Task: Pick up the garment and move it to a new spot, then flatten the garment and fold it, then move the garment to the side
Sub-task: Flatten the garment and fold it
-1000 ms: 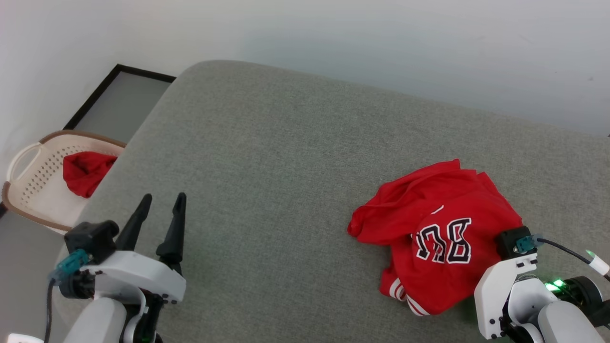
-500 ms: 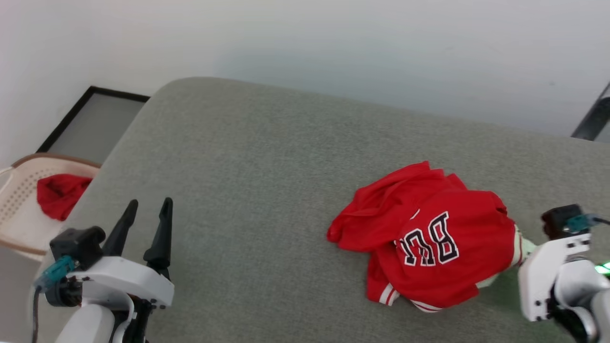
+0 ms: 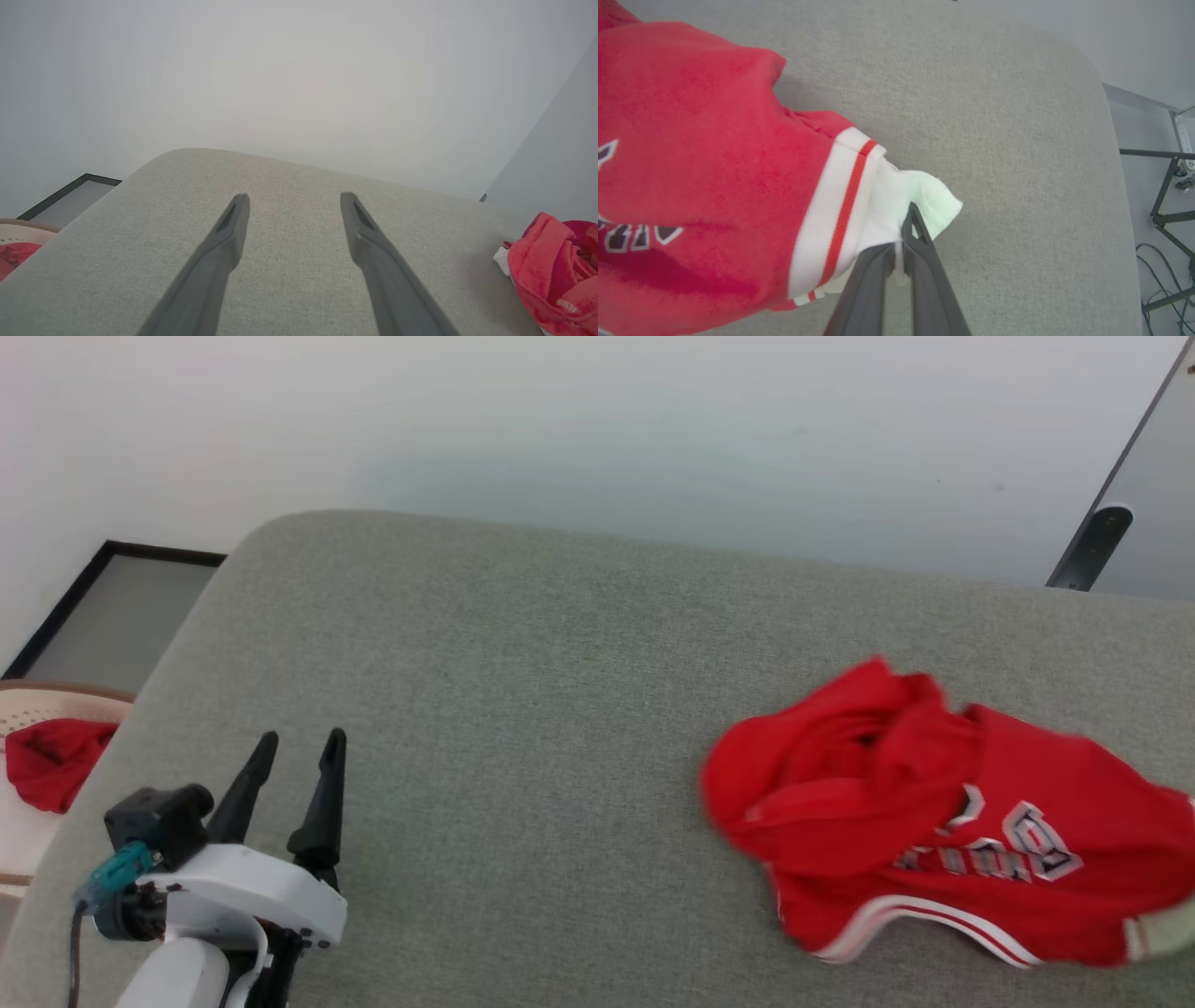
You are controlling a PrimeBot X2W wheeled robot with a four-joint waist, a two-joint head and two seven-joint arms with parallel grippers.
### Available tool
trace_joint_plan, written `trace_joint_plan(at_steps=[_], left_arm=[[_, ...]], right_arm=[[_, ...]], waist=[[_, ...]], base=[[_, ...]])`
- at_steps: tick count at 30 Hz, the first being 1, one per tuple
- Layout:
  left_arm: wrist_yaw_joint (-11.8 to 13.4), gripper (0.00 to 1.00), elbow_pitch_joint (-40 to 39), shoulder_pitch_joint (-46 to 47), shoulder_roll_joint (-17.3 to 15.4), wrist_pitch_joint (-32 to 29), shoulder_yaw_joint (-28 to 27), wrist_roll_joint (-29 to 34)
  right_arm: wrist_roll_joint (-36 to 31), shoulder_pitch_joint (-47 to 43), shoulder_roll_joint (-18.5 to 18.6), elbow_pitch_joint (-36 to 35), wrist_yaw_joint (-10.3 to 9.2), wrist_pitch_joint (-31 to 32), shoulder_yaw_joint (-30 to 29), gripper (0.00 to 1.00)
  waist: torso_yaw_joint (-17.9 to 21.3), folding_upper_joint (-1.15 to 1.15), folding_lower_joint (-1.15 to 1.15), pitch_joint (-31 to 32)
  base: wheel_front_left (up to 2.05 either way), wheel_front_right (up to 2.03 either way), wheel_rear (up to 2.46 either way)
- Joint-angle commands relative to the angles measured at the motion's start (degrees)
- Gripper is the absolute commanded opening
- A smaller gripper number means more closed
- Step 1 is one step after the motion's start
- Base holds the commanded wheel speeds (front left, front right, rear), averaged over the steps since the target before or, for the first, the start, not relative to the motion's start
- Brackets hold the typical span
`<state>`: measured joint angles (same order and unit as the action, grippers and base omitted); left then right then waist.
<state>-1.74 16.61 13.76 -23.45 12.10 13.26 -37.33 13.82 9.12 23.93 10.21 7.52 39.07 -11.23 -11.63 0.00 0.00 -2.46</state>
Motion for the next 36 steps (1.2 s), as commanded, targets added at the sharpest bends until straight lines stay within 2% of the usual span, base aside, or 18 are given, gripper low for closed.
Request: trace_joint_plan(at_steps=[1,6,10,11,12,13,18,25,32,36], left_arm=[[0.03,1.00,-0.13,-0.24,-0.15,-0.16,0.05,-0.15],[-0.26,1.00,-0.19,-0.01,-0.35,-0.32,0.27,-0.44],[-0.38,1.00,-0.14,0.21,-0.39,-0.84,0.62,-0.47],[-0.32,1.00,-0.14,0.26,-0.40,-0.85,0.73,-0.53],[-0.36,1.00,-0.13,0.29,-0.46,-0.93,0.80,-0.57],[-0.40,1.00,-0.11,0.27,-0.54,-1.13,0.87,-0.62],[-0.08,1.00,-0.50,-0.07,-1.18,-1.92,0.94,-0.85],[0.13,1.00,-2.33,-1.02,-2.60,-3.42,0.64,-1.32],[0.08,1.00,-5.27,-1.19,-3.67,-5.75,0.36,-2.71],[-0.13,1.00,-7.07,-1.12,-4.19,-7.31,0.32,-3.67]], right_arm=[[-0.32,-0.45,0.13,0.08,-0.06,0.21,-0.89,0.00],[-2.99,-3.03,-2.04,1.93,-0.06,0.27,-6.81,0.00],[-4.00,-3.27,-3.73,4.12,-0.06,-1.49,-7.65,0.00],[-4.19,-3.04,-4.18,4.71,-0.06,-1.91,-7.44,0.14],[-4.53,-2.66,-4.45,5.22,-0.06,-2.37,-7.25,0.46],[-4.74,-2.09,-4.47,5.63,-0.06,-3.11,-6.91,1.00],[-4.42,-0.16,-4.82,6.90,-0.06,-6.02,-4.76,1.00],[-4.06,0.29,-5.14,2.95,-0.06,-10.38,-2.00,1.00],[-6.05,-1.50,-6.87,-3.14,-0.06,-20.74,1.28,1.00],[-6.39,-1.79,-9.24,-4.46,-0.06,-26.78,4.44,1.00]], waist=[[0.19,0.00,0.00,-0.18],[0.65,0.00,0.00,-0.75],[0.98,0.00,0.00,-1.18],[1.10,0.00,0.00,-1.24],[1.23,0.00,0.00,-1.28],[1.39,0.00,0.00,-1.27],[2.48,0.00,0.00,-0.65],[4.35,0.00,0.00,0.59],[6.75,0.00,0.00,0.90],[8.40,0.00,0.00,0.90]], base=[[0.00,0.00,0.00],[0.00,0.00,0.00],[0.00,0.00,0.00],[0.00,0.00,0.00],[0.00,0.00,0.00],[0.00,0.00,0.00],[0.00,0.00,0.00],[0.00,0.00,0.00],[0.00,0.00,0.00],[0.00,0.00,0.00]])
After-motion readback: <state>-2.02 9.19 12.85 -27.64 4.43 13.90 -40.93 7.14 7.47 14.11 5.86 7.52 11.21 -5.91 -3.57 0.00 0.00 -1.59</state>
